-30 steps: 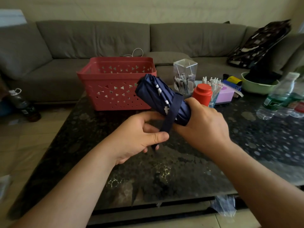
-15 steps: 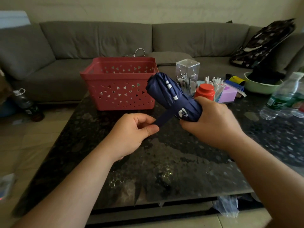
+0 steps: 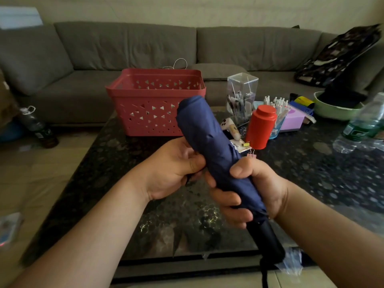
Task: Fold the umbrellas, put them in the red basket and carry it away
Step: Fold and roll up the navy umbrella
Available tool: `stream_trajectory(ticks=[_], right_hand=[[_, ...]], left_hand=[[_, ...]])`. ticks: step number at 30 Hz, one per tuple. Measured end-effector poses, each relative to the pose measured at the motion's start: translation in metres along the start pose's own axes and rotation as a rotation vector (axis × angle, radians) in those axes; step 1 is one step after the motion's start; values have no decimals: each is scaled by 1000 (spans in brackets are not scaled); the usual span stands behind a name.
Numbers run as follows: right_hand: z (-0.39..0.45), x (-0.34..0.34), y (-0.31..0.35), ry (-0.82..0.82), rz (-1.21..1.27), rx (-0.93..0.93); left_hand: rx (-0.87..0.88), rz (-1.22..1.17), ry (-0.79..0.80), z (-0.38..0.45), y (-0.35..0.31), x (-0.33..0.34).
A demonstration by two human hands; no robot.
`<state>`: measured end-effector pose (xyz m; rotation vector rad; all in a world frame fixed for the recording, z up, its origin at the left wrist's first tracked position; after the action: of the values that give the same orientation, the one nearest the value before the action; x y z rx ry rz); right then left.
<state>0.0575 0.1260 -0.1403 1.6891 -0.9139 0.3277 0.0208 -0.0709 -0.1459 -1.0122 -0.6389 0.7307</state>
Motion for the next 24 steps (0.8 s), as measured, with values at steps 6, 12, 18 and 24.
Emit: stream_trajectory(ticks=[6,12,18,24], right_hand=[[15,-5,-7,136,106,6],[9,-13,8,-910,-435,-204],[24,-14,-2,-1512,-1096,-244],[2,-18,14,-1355,-924,-291]], left_hand=[[8,-122,-62,-1,-4,4],[-15,286,-386,2,-7,2],[-129,565,-491,3,4,21],[-109,624,-373,3,-11,15]])
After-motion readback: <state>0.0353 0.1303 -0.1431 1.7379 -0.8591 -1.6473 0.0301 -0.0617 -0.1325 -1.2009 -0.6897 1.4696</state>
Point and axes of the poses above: each hand's wrist, its own z-axis towards the middle knuckle, its own x-axis out of the palm, y = z × x, the point moved 1 cm from there along z, towards the middle knuckle, and after that the axes turned 13 degrees about x, right-handed, at the moved point
